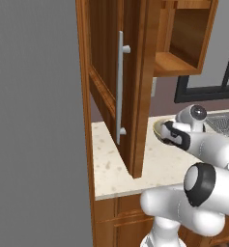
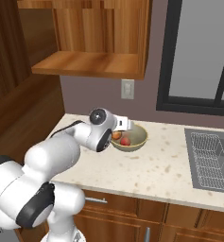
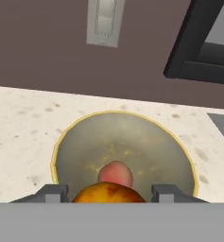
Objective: Pick the peachs from the cabinet and place them in one bowl. Pick the squash from the sink and place it in the other bowl.
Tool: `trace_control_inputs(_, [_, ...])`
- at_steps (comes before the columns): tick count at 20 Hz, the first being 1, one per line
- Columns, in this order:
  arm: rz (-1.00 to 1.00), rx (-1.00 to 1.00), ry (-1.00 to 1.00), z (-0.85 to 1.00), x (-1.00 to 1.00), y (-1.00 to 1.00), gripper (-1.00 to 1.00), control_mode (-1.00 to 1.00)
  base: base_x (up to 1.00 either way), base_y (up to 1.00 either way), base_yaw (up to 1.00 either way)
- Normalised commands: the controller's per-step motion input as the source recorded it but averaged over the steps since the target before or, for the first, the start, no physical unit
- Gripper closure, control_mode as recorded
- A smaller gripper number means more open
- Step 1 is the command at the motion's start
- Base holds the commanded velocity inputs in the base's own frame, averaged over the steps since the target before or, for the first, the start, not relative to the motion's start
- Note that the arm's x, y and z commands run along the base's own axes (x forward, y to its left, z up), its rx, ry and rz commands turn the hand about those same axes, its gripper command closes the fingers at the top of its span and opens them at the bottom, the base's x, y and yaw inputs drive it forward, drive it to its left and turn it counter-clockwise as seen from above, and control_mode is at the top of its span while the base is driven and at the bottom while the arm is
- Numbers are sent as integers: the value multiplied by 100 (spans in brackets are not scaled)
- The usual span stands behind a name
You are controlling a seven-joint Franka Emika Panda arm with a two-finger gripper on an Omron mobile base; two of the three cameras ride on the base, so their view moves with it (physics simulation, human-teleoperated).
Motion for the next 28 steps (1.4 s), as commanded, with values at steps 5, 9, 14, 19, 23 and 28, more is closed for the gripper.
trace_control_inputs(5, [0, 0, 0, -19, 16, -19, 100, -100, 0, 0, 0])
trace_control_inputs(9, [0, 0, 0, -23, 0, -30, 100, -100, 0, 0, 0])
trace_control_inputs(14, [0, 0, 0, -6, 8, -17, 100, -100, 0, 0, 0])
trace_control_inputs(19, [0, 0, 0, 0, 18, -8, 100, -100, 0, 0, 0])
trace_control_inputs(23, [0, 0, 0, -11, 11, -4, 100, -100, 0, 0, 0])
trace_control_inputs(28, [0, 0, 0, -35, 1, 0, 100, -100, 0, 0, 0])
